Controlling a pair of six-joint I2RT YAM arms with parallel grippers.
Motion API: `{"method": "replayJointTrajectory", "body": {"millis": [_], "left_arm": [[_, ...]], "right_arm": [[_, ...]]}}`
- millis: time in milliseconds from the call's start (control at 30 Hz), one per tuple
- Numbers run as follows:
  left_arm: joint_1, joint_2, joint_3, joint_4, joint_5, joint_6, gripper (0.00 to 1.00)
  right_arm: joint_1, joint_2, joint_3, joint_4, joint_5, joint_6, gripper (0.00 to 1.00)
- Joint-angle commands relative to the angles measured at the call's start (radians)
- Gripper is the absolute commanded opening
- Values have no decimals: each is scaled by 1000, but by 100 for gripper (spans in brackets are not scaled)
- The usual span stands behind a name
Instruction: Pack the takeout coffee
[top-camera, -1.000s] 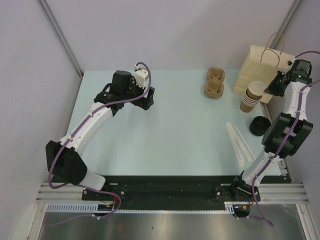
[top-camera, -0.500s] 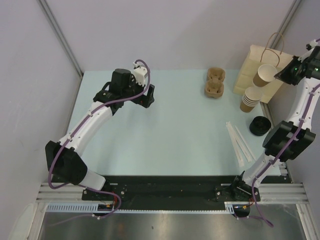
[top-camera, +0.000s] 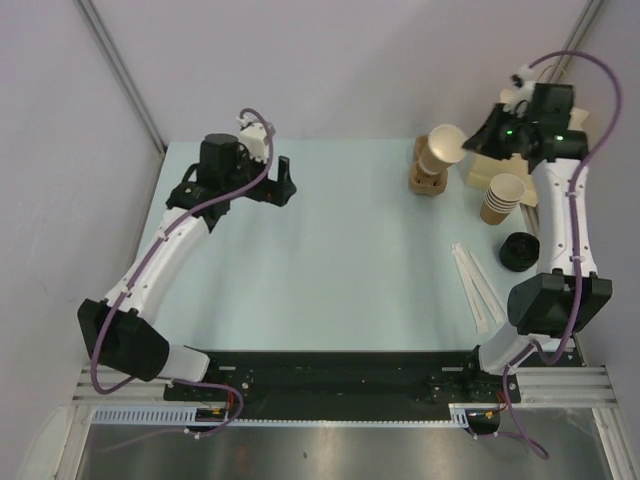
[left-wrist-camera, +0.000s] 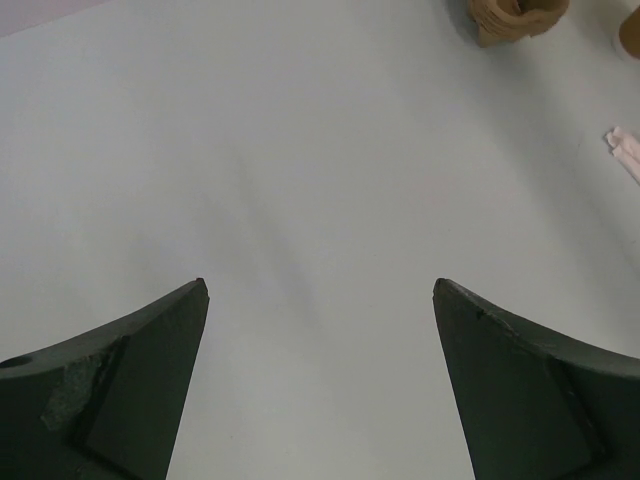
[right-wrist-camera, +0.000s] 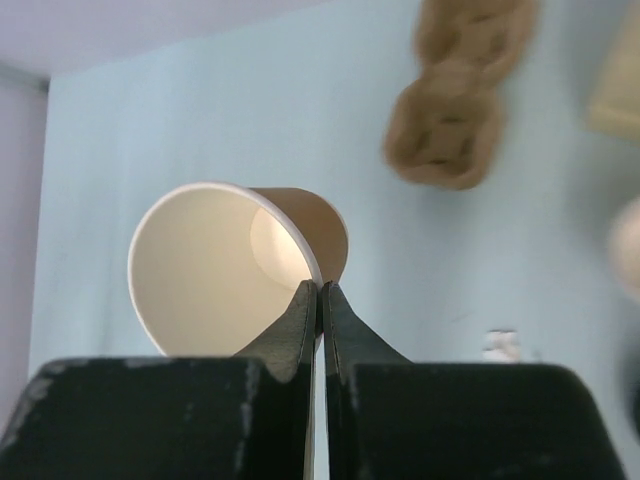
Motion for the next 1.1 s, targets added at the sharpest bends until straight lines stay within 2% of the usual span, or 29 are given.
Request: {"method": "replayJointTrajectory", "body": {"millis": [0, 167, 400, 600, 700, 1067], "left_arm": [[137, -121, -61, 35, 149, -129, 100], [240, -255, -225, 75, 173, -109, 99], [246, -528, -480, 174, 72, -43, 100], [248, -523, -450, 23, 147, -42, 99], [261, -526, -465, 23, 210, -54, 100], [263, -474, -457, -6, 239, -60, 100]], "right_arm": [[185, -48, -107, 92, 12, -13, 0], [464, -74, -316, 247, 41, -71, 0], [679, -33, -438, 368, 67, -127, 0], [765, 33, -487, 442, 83, -179, 0], [791, 67, -510, 456, 77, -199, 0], [811, 156, -553, 525, 103, -243, 0]]}}
